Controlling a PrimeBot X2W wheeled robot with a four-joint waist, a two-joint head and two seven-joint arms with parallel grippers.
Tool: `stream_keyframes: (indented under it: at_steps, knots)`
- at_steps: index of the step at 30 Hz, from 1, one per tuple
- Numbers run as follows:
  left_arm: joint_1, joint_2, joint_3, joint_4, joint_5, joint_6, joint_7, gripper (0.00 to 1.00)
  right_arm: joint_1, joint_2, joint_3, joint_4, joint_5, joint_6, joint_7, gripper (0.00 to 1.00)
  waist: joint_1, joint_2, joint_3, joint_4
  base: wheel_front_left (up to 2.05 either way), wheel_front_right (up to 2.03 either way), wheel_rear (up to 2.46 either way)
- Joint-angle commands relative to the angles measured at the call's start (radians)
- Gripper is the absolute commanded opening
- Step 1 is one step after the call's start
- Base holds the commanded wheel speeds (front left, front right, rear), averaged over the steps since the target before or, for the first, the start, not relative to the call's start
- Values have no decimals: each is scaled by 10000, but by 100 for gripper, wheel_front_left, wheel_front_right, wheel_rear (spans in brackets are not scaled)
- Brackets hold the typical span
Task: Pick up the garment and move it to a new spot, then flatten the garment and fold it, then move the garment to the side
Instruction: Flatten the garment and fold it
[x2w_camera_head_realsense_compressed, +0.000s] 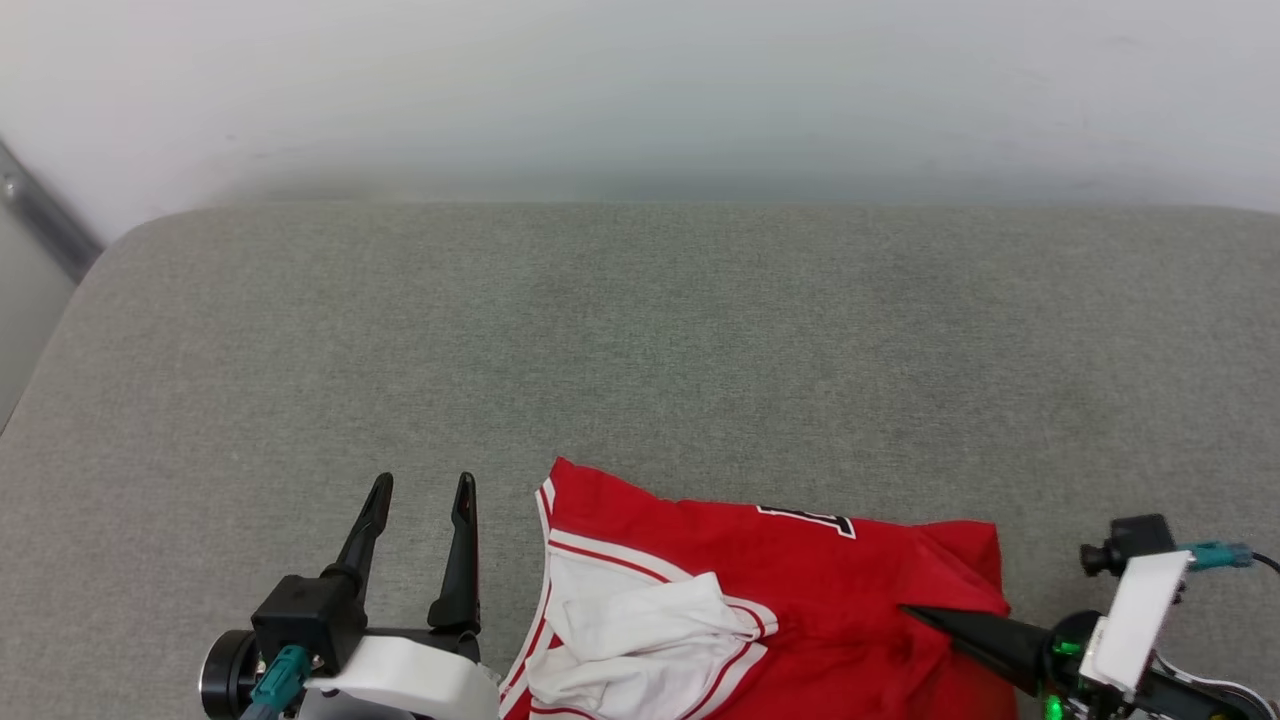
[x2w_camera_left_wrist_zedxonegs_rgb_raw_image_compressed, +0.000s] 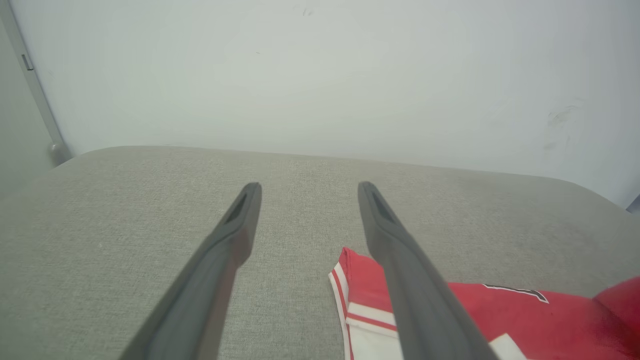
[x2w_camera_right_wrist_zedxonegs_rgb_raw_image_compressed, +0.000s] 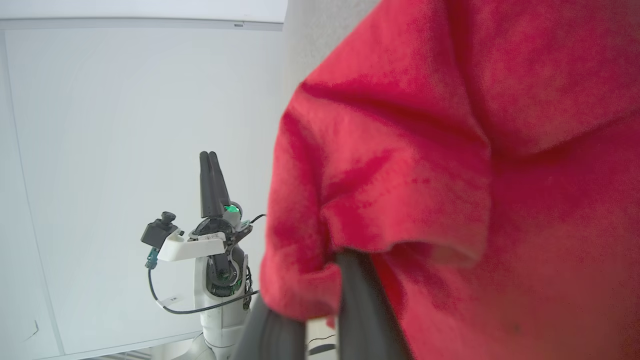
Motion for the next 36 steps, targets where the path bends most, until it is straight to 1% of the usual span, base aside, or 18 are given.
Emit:
stream_keyframes:
  at_steps: [1,4,8,9,10,14,15,17,23,24,25,26,29,32,36]
  knots:
    - [-36,0,-1,12,59,-12,-54,100,-126,28,139,89,130,-4,-69,0,0,0,4,131,0,0,0]
    - [-92,-40,-50,35,57,-37,-54,100,-397,30,1000,438,733,-2,-288,0,0,0,40,384,0,0,0]
    - [-168,-114,-127,83,37,-89,-50,100,-853,29,2236,809,1511,-2,-874,0,0,0,142,719,0,0,0]
    - [-201,-139,-147,99,29,-99,-50,100,-992,30,2582,895,1718,-2,-1060,0,0,0,170,789,0,0,0]
    - [-264,-185,-163,130,17,-109,-52,100,-1294,28,3255,1032,2095,-2,-1485,0,0,0,241,918,0,0,0]
    - [-432,-296,-234,209,33,-220,-56,100,-1941,21,4605,1248,2774,-2,-2383,0,0,0,465,1149,0,0,0]
    - [-432,-296,-234,209,33,-220,-56,100,-1941,21,4605,1248,2774,-2,-2383,0,0,0,465,1149,0,0,0]
    - [-539,-357,-256,230,68,-280,-59,100,-2212,21,5203,1370,2827,-2,-2810,0,0,0,625,1238,0,0,0]
    - [-803,-607,-223,342,91,-455,-66,100,-2817,22,6598,2096,2381,-2,-3895,0,0,0,1163,1367,0,0,0]
    - [-833,-646,-205,367,114,-476,-67,100,-2881,10,6774,2221,2357,-2,-4069,20,0,0,1236,1369,0,0,0]
    - [-860,-695,-185,389,133,-524,-67,100,-2931,19,6969,2341,2280,-2,-4210,44,0,0,1291,1368,0,0,0]
    - [-879,-729,-166,421,157,-546,-66,100,-2993,20,7123,2474,2173,-2,-4412,100,0,0,1338,1354,0,0,0]
    - [-925,-853,-95,486,223,-631,-67,100,-3173,8,7508,2787,2022,-2,-4895,100,0,0,1404,1301,0,0,0]
    - [-955,-916,-14,562,282,-698,-67,100,-3427,2,7812,2861,1638,-2,-5280,100,0,0,1394,1187,0,0,0]
    - [-917,-948,77,633,383,-768,-59,100,-3751,-287,8438,2306,759,-2,-5621,100,0,0,1246,1002,0,0,0]
